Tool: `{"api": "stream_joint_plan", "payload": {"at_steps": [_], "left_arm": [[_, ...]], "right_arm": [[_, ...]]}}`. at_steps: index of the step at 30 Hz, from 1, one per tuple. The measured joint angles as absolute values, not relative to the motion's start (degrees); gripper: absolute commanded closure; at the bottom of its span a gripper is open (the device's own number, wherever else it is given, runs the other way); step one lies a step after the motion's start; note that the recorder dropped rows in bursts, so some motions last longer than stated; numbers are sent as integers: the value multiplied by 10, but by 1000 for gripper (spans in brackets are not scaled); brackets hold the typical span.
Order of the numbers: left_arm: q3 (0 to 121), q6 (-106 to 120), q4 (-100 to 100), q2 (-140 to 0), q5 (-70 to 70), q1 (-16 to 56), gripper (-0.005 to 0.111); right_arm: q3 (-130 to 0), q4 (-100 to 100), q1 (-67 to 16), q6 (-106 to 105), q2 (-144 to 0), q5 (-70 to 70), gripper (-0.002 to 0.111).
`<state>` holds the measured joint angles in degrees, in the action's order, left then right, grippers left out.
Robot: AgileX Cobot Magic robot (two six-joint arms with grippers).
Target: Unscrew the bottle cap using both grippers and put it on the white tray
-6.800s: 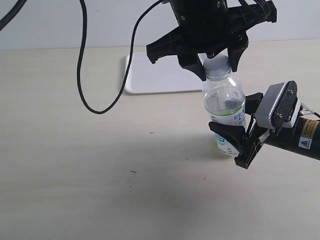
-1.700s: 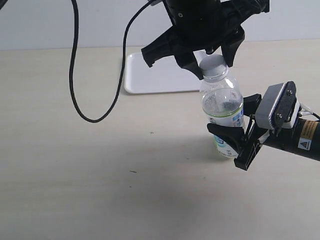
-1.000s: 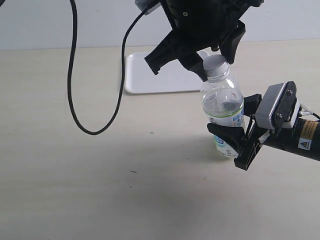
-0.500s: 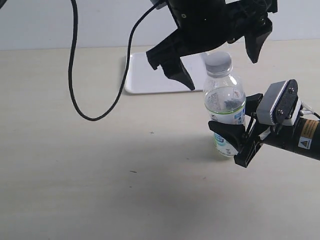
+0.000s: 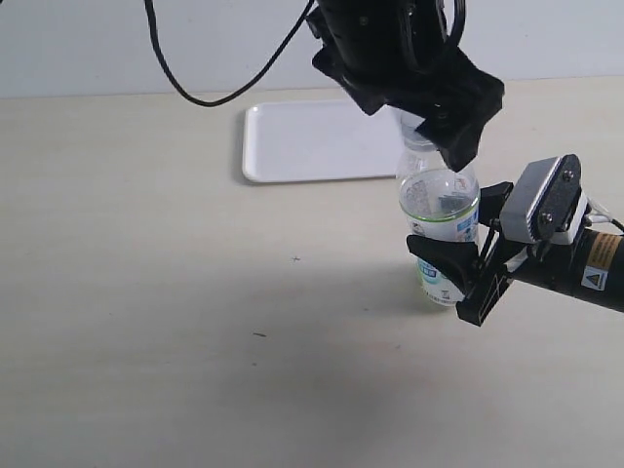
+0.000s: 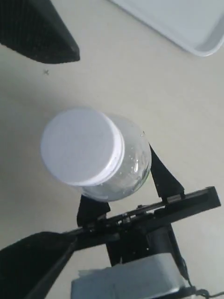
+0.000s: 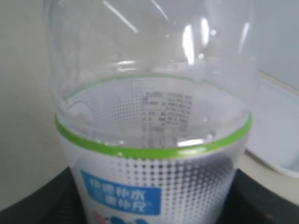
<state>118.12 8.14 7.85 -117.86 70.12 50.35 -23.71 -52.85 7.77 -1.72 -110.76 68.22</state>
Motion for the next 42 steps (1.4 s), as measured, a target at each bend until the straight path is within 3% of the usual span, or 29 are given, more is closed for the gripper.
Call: {"api": "stream_joint_plan", "payload": {"at_steps": [18, 39, 42], "left_arm": [[1181, 326, 56, -1170, 701, 503, 14], [1181, 383, 63, -1170, 701, 503, 14], [1181, 387, 68, -1175, 701, 503, 18]], "right_arm": [[-237, -540, 78, -17, -1108, 682, 108], [-237, -540, 78, -17, -1108, 682, 108], [-237, -541, 78, -17, -1108, 682, 108]]}}
